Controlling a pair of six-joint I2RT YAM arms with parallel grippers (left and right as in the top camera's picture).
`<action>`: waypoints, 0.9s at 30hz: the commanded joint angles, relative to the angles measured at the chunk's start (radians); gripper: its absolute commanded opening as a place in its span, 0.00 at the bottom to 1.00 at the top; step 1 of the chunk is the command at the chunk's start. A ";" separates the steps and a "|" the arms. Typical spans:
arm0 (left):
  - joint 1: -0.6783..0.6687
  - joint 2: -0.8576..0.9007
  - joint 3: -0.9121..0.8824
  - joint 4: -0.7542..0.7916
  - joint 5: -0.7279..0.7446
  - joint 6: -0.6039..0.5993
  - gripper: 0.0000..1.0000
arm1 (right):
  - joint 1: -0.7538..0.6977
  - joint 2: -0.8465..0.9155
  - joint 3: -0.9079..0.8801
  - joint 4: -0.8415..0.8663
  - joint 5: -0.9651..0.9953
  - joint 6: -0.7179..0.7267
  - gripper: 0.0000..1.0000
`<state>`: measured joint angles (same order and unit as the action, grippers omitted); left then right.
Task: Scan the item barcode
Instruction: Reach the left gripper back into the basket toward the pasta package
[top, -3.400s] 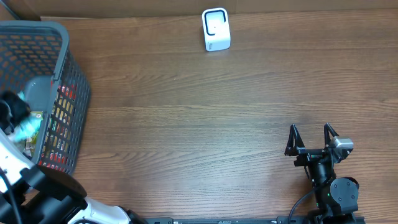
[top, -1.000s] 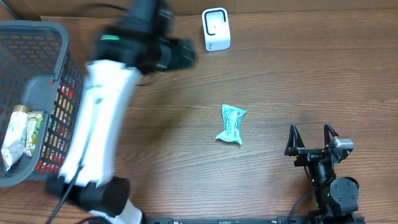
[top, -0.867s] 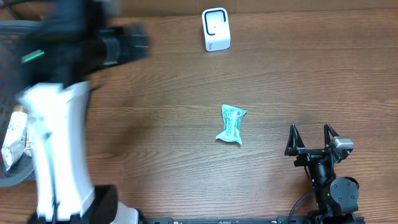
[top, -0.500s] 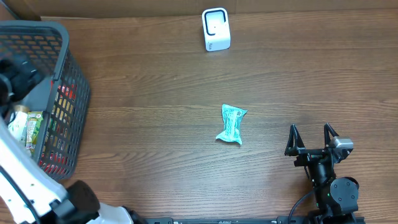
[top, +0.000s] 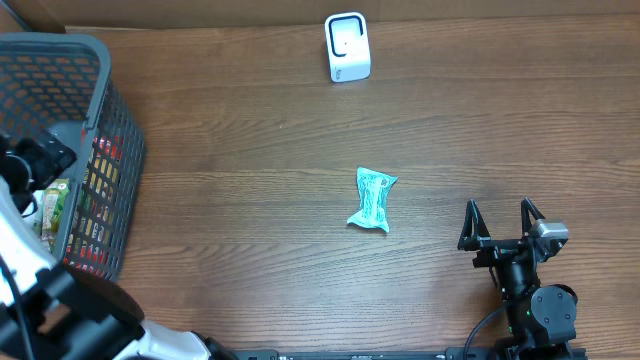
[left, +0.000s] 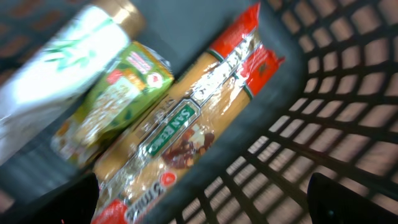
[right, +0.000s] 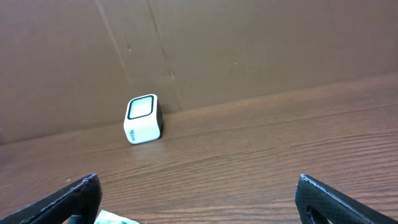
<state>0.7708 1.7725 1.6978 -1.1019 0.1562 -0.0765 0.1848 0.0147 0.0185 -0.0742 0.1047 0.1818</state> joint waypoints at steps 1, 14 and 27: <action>-0.019 0.107 -0.026 0.023 0.017 0.170 0.96 | 0.005 -0.012 -0.011 0.006 0.007 -0.008 1.00; -0.062 0.332 -0.026 0.086 -0.038 0.279 0.90 | 0.005 -0.012 -0.011 0.006 0.007 -0.008 1.00; -0.077 0.444 -0.027 0.108 -0.098 0.243 0.57 | 0.005 -0.012 -0.011 0.006 0.007 -0.008 1.00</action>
<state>0.6952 2.1407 1.6886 -0.9939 0.0551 0.1890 0.1848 0.0147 0.0185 -0.0738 0.1051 0.1825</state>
